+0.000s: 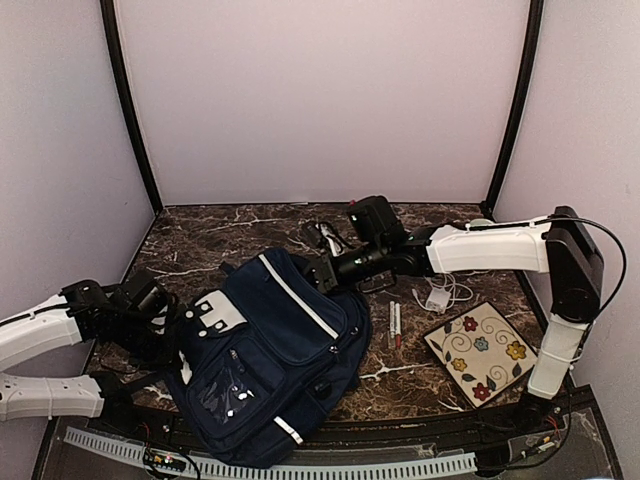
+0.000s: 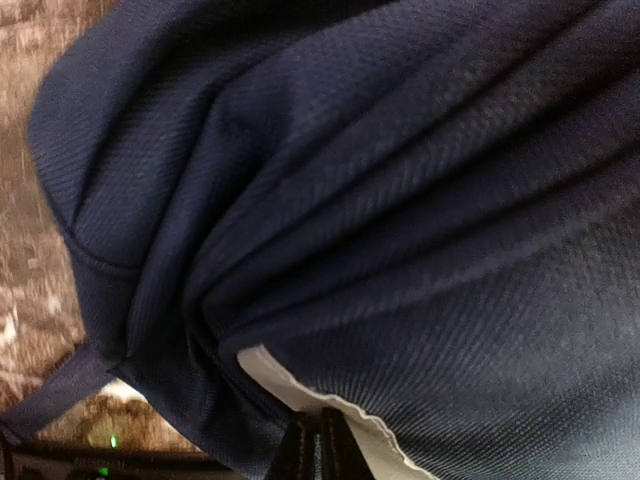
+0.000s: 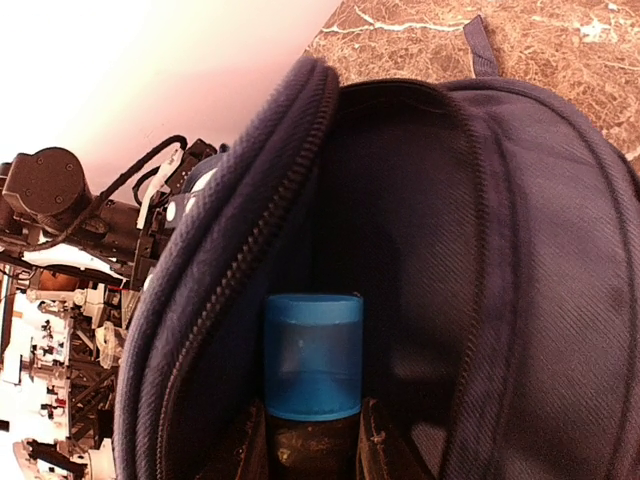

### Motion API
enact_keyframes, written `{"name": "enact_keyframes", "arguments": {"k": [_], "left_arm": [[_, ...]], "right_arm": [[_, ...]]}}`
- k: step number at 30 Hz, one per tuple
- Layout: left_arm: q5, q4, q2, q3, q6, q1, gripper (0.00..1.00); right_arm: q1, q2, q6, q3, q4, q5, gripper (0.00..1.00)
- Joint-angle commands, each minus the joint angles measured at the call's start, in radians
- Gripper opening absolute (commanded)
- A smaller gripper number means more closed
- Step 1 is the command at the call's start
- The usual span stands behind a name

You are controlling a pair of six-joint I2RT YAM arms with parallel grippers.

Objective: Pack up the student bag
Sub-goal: Move the student bag to the center of the board.

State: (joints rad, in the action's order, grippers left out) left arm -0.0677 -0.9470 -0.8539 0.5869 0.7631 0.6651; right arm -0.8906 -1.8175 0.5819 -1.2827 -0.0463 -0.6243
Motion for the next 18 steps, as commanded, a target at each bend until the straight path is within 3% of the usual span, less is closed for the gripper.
{"name": "enact_keyframes", "arguments": {"k": [1,4,8,11,18], "left_arm": [[0.229,0.508,-0.077,-0.043,-0.006,0.005,0.06],[0.274,0.671,-0.24,0.032,-0.117,-0.031,0.04],[0.129,0.822,-0.496,0.19,-0.225,-0.178,0.02],[0.124,0.844,-0.613,0.349,-0.309,-0.247,0.03],[0.058,0.739,-0.617,0.644,-0.452,-0.256,0.27]], "right_arm": [[-0.036,-0.008,0.016,0.038,-0.02,-0.02,0.0],[-0.036,0.001,0.043,0.061,0.018,-0.029,0.0],[-0.033,-0.001,0.098,0.064,0.064,-0.017,0.0],[-0.032,-0.01,0.191,0.089,0.151,-0.01,0.0],[-0.065,-0.06,0.351,0.086,0.321,0.06,0.0]]}}
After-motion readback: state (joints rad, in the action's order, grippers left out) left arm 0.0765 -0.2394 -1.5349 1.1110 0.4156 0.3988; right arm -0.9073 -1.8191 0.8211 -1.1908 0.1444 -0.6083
